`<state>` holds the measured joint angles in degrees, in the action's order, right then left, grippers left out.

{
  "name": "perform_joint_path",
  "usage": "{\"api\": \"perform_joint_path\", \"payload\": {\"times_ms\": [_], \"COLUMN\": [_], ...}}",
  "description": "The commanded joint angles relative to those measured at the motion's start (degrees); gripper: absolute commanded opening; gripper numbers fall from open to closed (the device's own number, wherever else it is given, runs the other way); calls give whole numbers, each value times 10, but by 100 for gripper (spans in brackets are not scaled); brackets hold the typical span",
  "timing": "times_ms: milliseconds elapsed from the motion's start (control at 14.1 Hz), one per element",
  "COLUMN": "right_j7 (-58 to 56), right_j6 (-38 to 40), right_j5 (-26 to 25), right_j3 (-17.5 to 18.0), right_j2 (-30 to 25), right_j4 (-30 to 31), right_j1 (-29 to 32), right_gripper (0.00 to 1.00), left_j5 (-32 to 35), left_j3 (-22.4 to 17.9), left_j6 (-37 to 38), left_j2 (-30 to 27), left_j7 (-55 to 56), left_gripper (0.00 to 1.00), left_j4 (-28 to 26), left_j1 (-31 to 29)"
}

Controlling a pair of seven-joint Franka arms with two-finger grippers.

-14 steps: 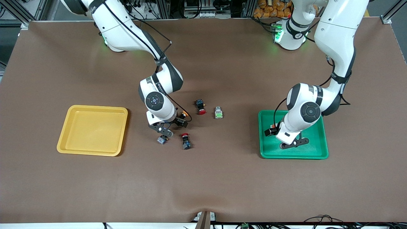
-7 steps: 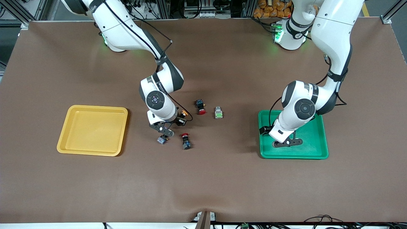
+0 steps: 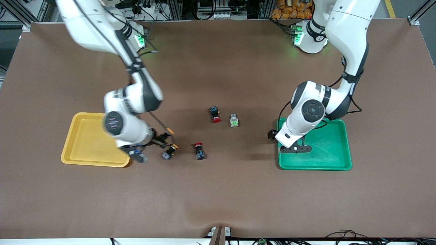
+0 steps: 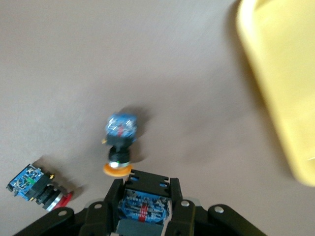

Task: Place green and yellow buttons in trays
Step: 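Carry the blue button to the yellow tray while the left gripper returns, then release the blue button in the yellow tray while the left gripper descends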

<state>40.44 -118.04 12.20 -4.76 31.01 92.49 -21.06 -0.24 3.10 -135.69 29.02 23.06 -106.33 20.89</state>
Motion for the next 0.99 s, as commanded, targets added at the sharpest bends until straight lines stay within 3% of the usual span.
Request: {"api": "perform_joint_path", "payload": {"times_ms": [0,568,923], "right_j7": [-104,-494,-636], "right_j6": [27,65,64], "right_j5": [5,-1,-2], "right_j3": [10,8,8], "right_j2": [-18,-14,18], "right_j4": [-12,-12,-12], "right_j1": [57,258,332], "right_gripper": [8,8,9], "left_j5": [3,3,0], "left_j3": [-4,-3,-2], "left_j6": [16,16,15], "left_j2": [-7,1,16], "left_j7": [-7,-5,5], "left_gripper": [100,100,100], "left_j4": [11,25,37], "left_j1": [33,85,105]}}
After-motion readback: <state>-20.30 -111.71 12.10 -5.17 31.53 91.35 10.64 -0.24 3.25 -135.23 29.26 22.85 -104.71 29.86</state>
